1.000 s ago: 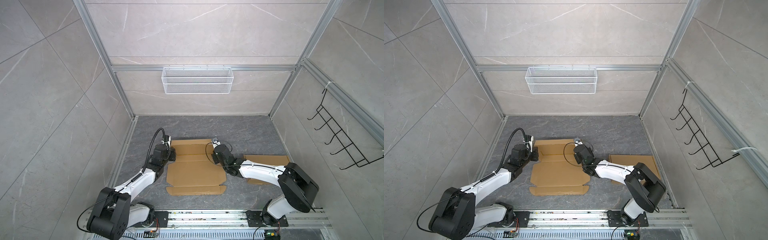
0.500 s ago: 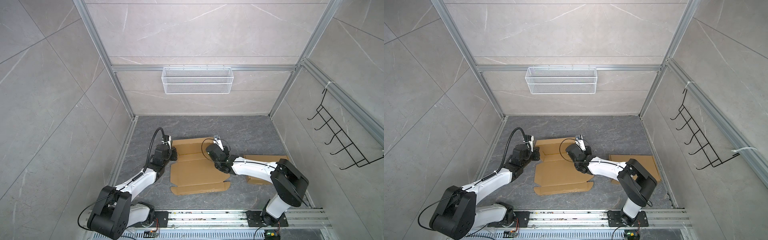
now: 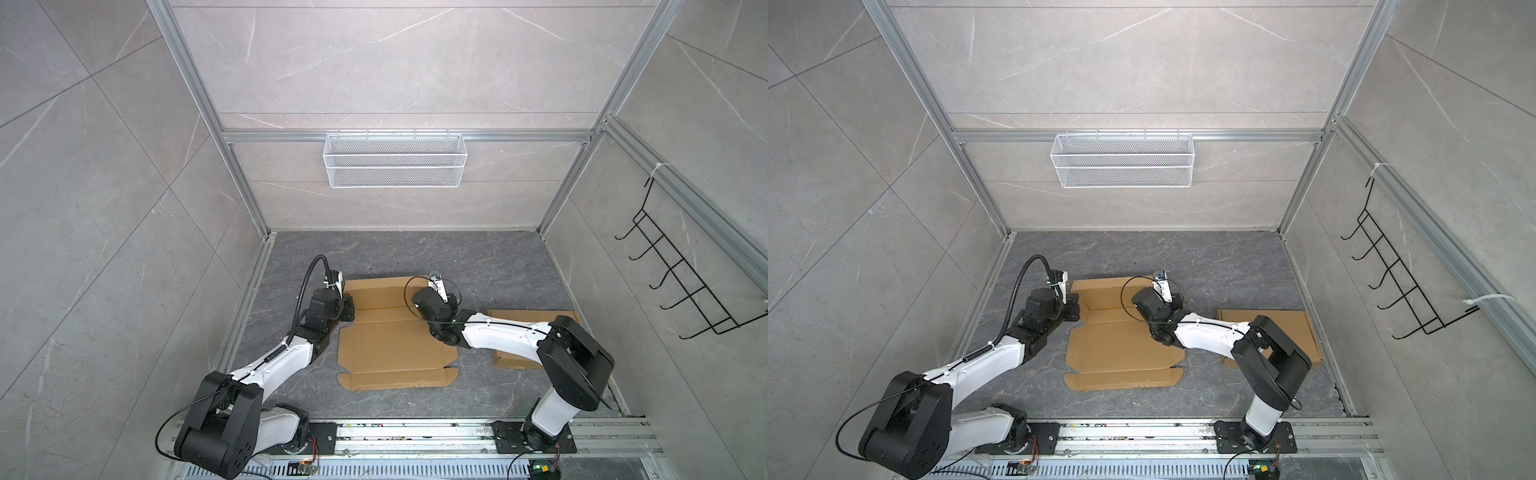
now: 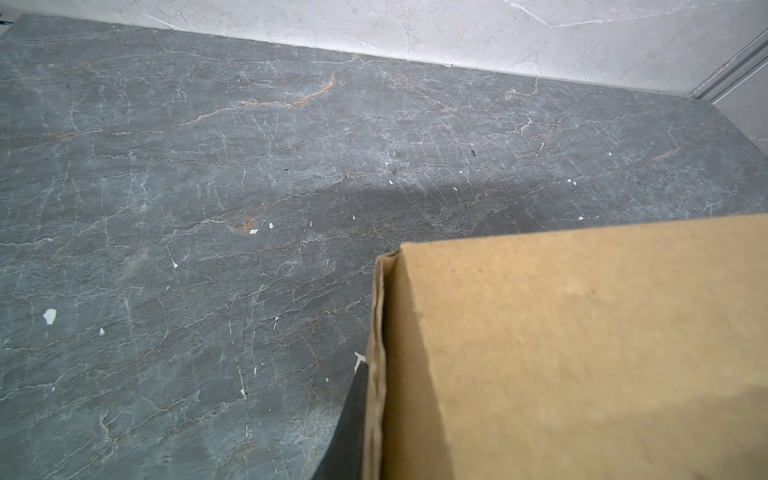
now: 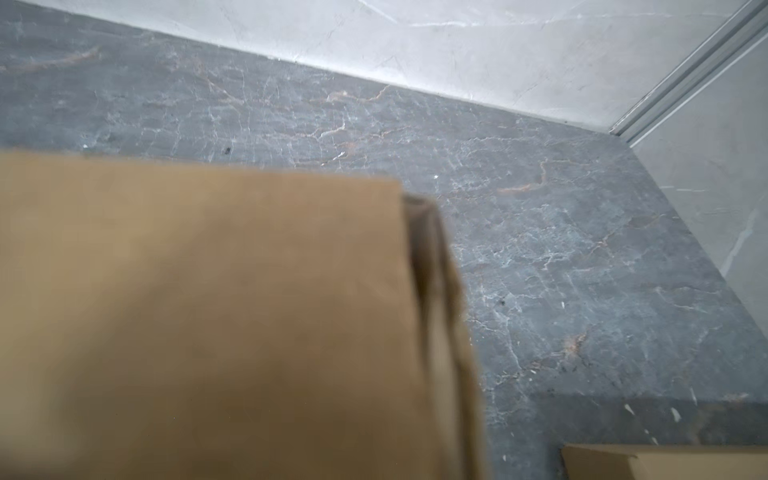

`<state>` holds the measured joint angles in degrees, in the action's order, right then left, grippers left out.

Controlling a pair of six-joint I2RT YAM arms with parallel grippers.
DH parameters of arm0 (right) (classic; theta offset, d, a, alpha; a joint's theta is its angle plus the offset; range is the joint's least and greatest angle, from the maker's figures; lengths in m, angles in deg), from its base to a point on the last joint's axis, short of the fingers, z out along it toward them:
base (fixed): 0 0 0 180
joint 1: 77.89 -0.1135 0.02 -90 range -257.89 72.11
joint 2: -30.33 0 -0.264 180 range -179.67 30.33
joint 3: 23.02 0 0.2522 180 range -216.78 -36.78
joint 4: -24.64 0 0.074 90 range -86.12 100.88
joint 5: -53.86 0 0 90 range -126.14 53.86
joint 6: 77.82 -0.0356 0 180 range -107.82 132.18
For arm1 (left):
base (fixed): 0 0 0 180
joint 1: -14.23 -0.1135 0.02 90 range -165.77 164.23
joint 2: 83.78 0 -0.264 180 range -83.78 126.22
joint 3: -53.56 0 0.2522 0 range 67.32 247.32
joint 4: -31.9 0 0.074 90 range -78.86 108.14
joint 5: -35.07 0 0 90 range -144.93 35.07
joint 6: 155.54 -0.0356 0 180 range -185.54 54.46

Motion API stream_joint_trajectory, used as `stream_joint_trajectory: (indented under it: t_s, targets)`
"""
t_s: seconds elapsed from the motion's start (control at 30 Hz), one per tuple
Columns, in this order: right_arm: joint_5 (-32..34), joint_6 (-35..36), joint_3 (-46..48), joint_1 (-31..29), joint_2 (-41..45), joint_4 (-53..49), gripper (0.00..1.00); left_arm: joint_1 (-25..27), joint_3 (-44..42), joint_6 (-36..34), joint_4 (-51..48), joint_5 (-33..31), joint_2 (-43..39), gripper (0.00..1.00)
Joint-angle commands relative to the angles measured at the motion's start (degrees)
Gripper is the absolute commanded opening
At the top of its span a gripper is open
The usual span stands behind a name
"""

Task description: Fold the paper box

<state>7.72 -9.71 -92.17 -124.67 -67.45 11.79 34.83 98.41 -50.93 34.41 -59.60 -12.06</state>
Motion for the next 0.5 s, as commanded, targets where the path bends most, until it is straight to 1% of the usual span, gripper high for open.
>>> stream_joint_trajectory:
  t_s: [0.0,0.07,0.13,0.2,0.33,0.47]
  targets:
    - [-2.26,-0.34,0.56,0.39,-0.78,-1.26,0.04,-0.12,1.28,0.68,0.95,-0.23,0.35,0.00]
    - [-4.64,0.89,0.60,0.49,0.59,-1.11,0.16,-0.12,1.25,0.34,0.95,-0.67,0.28,0.00]
    - [-9.16,2.85,0.62,0.88,2.69,-1.49,0.31,-0.13,1.55,-0.04,0.61,-1.17,0.42,0.00]
    - [-14.08,4.43,0.86,1.38,5.25,-2.34,0.43,-0.08,1.91,-0.32,0.43,-1.54,0.59,0.00]
    - [-21.52,5.69,1.08,2.55,9.93,-7.43,0.59,-0.12,2.30,-0.86,0.05,-2.38,0.71,0.00]
    - [-28.07,5.82,2.83,4.18,15.19,-11.47,0.69,-0.12,2.40,-1.34,-0.36,-2.97,0.77,0.00]
